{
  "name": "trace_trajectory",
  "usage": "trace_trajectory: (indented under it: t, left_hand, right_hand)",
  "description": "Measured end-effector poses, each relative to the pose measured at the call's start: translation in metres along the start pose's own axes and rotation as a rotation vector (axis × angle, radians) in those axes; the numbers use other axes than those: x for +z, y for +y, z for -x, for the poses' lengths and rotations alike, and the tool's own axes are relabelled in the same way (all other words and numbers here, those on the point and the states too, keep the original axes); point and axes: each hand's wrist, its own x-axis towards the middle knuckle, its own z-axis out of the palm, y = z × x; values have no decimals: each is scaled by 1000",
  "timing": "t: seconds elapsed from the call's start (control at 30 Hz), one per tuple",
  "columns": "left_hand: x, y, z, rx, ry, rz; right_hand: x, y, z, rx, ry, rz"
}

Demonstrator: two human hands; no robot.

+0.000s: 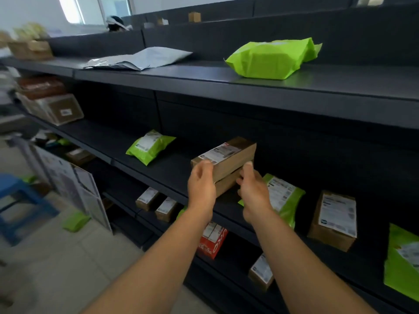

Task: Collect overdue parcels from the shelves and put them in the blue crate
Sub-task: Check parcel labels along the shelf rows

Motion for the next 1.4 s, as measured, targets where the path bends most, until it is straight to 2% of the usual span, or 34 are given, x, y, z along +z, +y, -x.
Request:
trace_trajectory:
  t: [0.17,0.3,0.47,0.63,0.83,1.03,1.2,1.4]
  left_hand:
    - [-9,-11,-55,34,27,-71]
    - [-12,-17,-108,-18,10,-121]
    - [-16,-20,-160,-140,-152,-146]
    - [-23,-20,-184,-330,-395,-162]
    - [-23,-33,-196,-410,-575,-123]
    - [-25,-42,-191,-405,-675,-113]
    - [-35,-52,-184,-310,-729,-59]
    - [-41,-58,-175,-205,-741,-3]
  right_hand:
    - [19,10,-36,42,27,38]
    - [31,11,-65,100,82,81]
    - [54,11,-91,104,166,47]
    - [79,19,-110,132,232,-118]
    - [93,33,-122,109,291,-179]
    - [88,43,-118,62,308,-278]
    - [86,47,-112,21,265,-287]
    - [85,50,-105,-120,206,-294]
